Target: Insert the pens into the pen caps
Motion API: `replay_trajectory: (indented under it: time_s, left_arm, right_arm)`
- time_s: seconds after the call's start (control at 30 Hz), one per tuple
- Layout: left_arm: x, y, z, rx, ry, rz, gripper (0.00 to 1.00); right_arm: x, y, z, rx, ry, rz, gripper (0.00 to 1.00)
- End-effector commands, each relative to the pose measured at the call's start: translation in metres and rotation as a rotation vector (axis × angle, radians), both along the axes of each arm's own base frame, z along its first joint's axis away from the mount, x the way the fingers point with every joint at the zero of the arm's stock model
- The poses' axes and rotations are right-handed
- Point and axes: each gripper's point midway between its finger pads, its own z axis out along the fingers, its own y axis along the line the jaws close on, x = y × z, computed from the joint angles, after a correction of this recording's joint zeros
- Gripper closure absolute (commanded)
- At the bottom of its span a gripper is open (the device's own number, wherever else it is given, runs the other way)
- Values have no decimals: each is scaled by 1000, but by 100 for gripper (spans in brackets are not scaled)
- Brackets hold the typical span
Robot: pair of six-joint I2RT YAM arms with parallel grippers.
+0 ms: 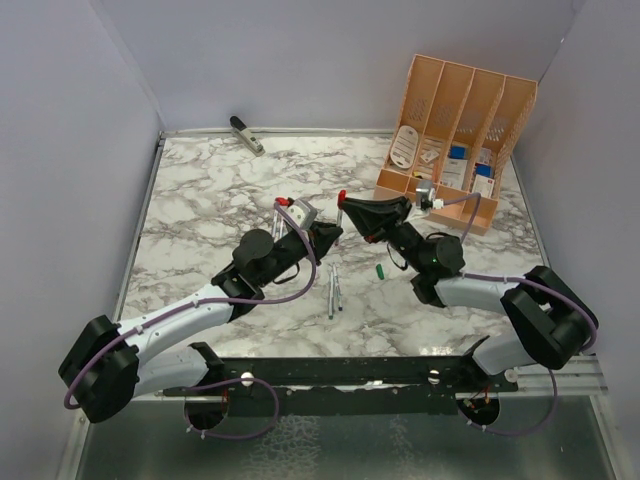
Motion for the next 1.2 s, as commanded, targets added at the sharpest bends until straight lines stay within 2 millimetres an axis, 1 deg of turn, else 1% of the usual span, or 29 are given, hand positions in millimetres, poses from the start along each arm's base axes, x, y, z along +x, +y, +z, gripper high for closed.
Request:
replay_trajectory:
  time_s: [0.0, 0.43, 0.6, 0.8, 1.0, 1.17]
  left_arm:
    - [-13, 36, 161, -388, -385, 81, 100]
    - [-7, 42, 157, -379, -386, 120, 100]
    - [-5, 46, 153, -382, -373, 143, 100]
    - [1, 50, 143, -371, -335, 178, 100]
    - [5, 41, 115, -336, -247, 156, 100]
    - [10, 43, 97, -306, -199, 183, 100]
  right_arm:
    - [-19, 27, -118, -295, 265, 128, 99]
    - [-30, 29, -135, -335, 297, 135, 99]
    - [-32, 27, -126, -327, 264, 129, 99]
    - [-32, 27, -112, -319, 213, 126, 99]
    - [-25, 26, -95, -298, 172, 93, 99]
    - [-21, 24, -80, -288, 138, 63, 99]
